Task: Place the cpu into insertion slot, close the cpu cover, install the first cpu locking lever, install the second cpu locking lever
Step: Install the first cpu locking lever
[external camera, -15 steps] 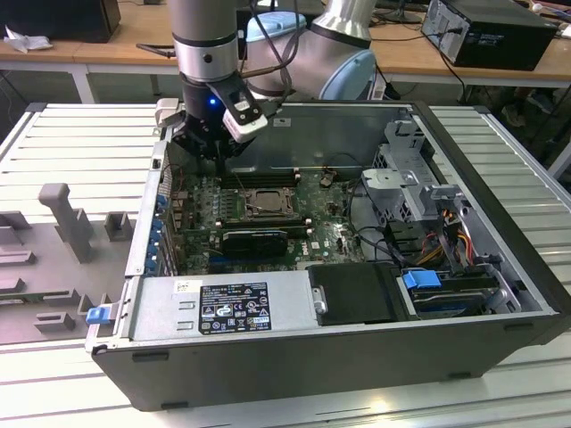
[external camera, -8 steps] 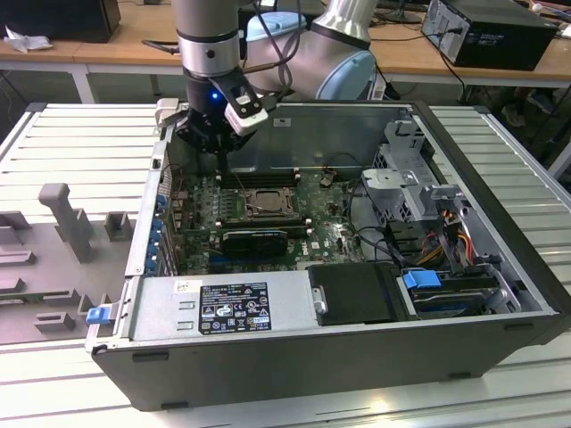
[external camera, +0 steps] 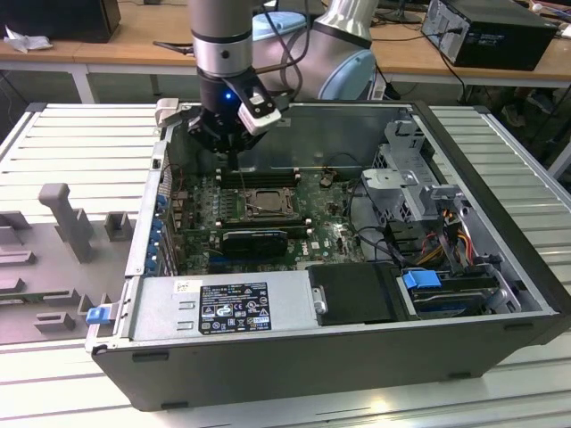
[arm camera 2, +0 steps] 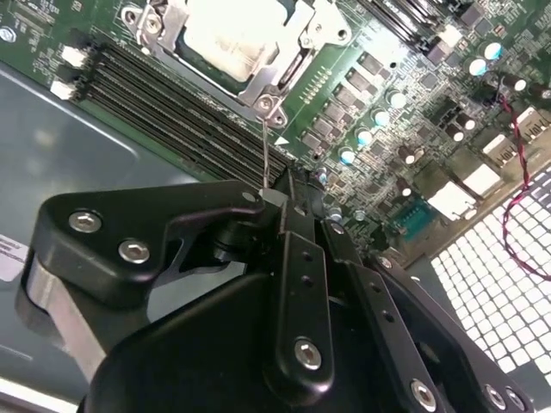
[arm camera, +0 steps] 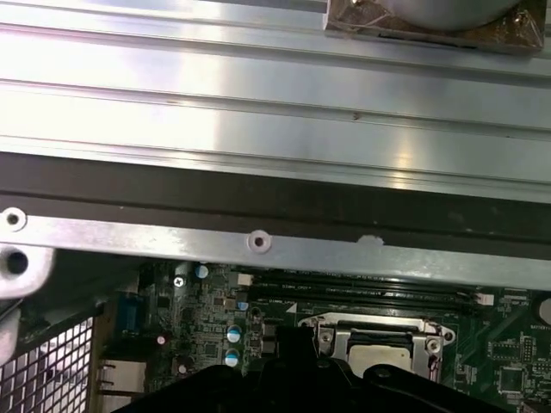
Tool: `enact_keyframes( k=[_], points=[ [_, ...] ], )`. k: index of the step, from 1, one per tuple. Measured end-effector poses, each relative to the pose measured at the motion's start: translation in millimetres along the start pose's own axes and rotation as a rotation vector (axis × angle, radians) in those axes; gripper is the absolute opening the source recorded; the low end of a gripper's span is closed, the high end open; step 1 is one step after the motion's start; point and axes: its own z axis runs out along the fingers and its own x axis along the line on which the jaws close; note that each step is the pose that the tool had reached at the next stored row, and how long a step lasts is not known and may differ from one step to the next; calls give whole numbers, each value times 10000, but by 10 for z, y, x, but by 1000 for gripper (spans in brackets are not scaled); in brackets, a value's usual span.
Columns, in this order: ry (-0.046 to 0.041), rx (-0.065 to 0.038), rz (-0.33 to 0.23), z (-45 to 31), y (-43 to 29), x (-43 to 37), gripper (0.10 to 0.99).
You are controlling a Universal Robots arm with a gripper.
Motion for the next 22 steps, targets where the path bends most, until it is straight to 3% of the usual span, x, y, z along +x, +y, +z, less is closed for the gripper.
enact_keyframes(
  k=[12, 15, 18, 22],
  points=[
    [-2, -2, 12, 11, -14, -83, 106],
    [-2, 0, 33, 19, -23, -154, 106],
    [-4, -2, 63, 45, -34, -279, 106],
    [-19, -94, 246, 142, -48, -402, 106]
  ],
)
